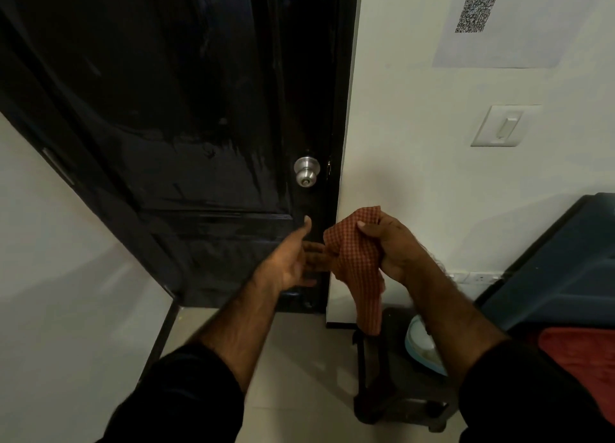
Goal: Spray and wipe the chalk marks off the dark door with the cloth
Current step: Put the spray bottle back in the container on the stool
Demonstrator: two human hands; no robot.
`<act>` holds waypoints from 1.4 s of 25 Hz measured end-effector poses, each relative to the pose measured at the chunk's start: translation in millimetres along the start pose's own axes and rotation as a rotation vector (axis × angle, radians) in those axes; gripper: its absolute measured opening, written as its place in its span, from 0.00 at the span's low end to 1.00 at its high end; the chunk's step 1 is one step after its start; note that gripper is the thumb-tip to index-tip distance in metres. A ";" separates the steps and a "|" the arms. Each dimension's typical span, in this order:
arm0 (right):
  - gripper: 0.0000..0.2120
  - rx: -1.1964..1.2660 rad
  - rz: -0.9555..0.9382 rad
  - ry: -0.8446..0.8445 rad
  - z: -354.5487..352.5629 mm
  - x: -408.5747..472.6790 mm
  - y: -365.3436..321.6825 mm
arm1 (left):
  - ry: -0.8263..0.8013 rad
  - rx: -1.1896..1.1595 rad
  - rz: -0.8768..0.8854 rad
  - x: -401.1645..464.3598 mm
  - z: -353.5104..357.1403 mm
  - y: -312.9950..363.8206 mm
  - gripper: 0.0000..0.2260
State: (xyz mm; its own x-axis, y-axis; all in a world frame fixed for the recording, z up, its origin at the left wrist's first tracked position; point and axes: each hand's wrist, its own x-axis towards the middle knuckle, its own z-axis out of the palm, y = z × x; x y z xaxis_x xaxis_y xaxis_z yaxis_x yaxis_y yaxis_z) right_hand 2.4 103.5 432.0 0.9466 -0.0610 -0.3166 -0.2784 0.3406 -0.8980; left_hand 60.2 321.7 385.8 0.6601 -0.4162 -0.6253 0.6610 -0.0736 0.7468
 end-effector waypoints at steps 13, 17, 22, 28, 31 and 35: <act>0.15 -0.298 0.003 0.149 -33.7 2.2 0.8 | 0.096 0.078 0.420 32.1 33.4 -2.8 0.27; 0.10 -0.507 0.055 0.204 -36.9 12.1 -2.2 | 0.166 0.014 0.463 34.4 34.4 2.6 0.24; 0.11 -0.554 0.048 0.334 -43.0 21.2 -2.7 | 0.291 0.214 0.548 32.6 38.5 11.4 0.11; 0.33 -0.566 -0.122 0.240 -43.8 12.8 -1.0 | 0.200 0.667 0.723 28.9 30.3 26.0 0.16; 0.46 -0.722 -0.175 0.182 -48.1 9.1 -4.2 | 0.258 0.875 0.819 29.6 29.9 31.1 0.15; 0.24 -0.965 -0.266 0.190 -51.2 3.4 -10.7 | 0.277 0.930 0.852 23.2 34.4 39.1 0.07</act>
State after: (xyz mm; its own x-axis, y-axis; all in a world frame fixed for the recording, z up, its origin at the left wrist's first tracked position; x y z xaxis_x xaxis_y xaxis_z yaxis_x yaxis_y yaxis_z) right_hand 0.3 51.6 424.8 0.9789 -0.2007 -0.0390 -0.1546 -0.6023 -0.7832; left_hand 89.0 278.1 408.3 0.8738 -0.4512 0.1811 -0.4241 -0.5252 0.7378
